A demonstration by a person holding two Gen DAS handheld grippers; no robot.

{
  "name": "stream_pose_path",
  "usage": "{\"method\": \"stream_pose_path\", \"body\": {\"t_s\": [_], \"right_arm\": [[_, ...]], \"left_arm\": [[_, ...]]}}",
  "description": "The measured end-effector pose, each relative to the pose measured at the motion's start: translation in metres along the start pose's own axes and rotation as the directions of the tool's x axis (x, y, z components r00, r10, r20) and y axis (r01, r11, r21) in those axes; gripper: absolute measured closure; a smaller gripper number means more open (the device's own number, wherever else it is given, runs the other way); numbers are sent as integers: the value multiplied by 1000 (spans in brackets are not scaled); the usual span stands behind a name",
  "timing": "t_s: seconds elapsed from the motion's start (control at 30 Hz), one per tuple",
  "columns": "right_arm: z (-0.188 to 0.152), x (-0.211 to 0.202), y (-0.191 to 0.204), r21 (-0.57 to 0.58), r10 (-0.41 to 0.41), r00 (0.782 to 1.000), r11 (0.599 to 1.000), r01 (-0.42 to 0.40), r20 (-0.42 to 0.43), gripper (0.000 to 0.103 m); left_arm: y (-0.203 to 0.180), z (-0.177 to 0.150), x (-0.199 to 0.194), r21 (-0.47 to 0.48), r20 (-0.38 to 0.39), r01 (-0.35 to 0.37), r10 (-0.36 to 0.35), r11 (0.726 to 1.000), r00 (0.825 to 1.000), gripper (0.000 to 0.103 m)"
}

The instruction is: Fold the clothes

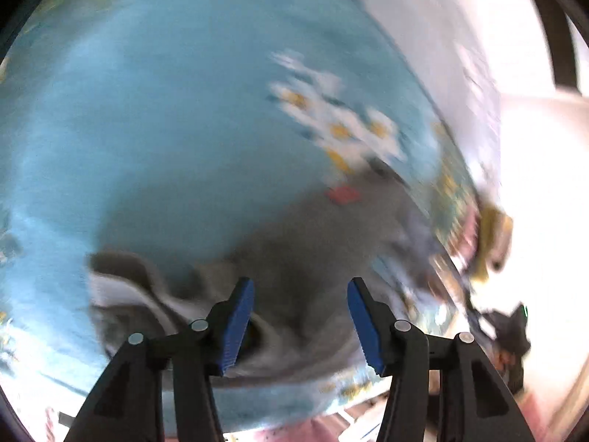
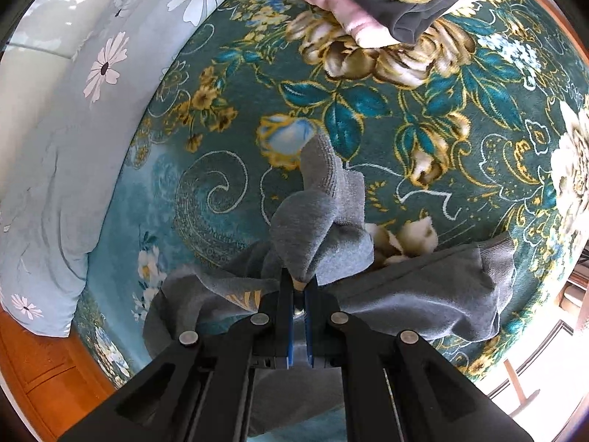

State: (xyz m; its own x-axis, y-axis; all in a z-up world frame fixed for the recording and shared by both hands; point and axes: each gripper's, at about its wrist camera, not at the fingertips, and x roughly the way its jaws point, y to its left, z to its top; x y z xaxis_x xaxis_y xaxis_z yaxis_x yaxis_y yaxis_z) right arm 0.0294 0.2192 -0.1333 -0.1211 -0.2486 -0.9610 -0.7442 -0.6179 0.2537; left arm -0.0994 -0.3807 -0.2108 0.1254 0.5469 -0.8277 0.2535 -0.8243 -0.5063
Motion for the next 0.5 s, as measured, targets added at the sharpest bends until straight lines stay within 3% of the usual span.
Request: {"method": "stream_pose_path", "body": {"t_s": [0.1,0.23,0.5], "right_arm": [[0,1,1,-1,-5,1000,1000,5,-2,98],[0,2,2,-2,-12,1000,1000,12,-4,97],[0,0,5,-8,-19,1000,1000,19,-7,97]], "left_arm": [[6,3,19,-30,-13,-44,43,999,999,46],[-11,-1,49,113,-67,-138,146,984,987,46],[-63,-4,92,414,-109,-221,289,883,951,49]]}}
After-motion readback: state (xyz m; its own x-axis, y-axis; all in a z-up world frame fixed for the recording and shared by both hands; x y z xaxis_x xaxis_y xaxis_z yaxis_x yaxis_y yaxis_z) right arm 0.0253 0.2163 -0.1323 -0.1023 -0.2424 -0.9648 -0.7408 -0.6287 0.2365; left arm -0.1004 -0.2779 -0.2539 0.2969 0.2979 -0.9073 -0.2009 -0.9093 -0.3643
